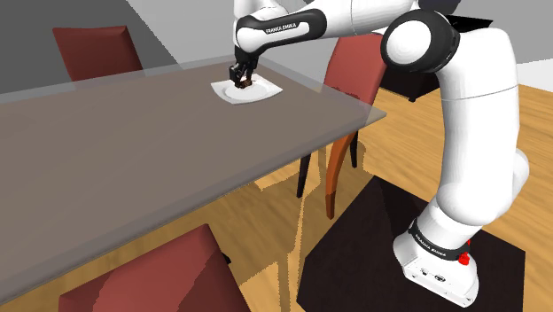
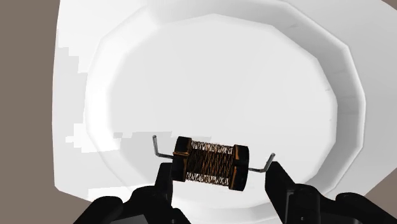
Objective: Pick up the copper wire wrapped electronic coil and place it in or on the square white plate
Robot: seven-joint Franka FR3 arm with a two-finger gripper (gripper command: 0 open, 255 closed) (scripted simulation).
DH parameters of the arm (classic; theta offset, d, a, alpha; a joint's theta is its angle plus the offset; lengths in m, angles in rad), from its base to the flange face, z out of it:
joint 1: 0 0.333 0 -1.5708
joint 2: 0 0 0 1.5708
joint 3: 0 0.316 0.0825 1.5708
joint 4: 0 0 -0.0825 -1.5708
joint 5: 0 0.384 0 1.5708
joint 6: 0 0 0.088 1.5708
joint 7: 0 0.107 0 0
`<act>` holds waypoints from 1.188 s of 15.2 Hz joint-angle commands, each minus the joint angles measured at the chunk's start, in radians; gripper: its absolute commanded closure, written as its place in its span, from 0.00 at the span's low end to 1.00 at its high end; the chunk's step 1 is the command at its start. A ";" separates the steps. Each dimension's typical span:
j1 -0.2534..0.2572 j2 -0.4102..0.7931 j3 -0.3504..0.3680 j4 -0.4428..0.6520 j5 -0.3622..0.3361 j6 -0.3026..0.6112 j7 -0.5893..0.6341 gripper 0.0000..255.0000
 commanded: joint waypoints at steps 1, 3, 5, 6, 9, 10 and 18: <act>0.000 0.000 0.000 -0.001 0.000 0.001 0.000 1.00; 0.000 0.000 0.000 -0.001 0.000 0.001 0.000 1.00; 0.000 0.000 0.000 -0.001 0.000 0.001 0.000 1.00; 0.000 0.000 0.000 -0.001 0.000 0.001 0.000 0.00; 0.000 0.000 0.000 -0.001 0.000 0.001 0.000 0.00; 0.000 0.000 0.000 -0.001 0.000 0.001 0.000 0.00; -0.003 -0.072 0.013 0.005 0.021 -0.075 -0.010 0.00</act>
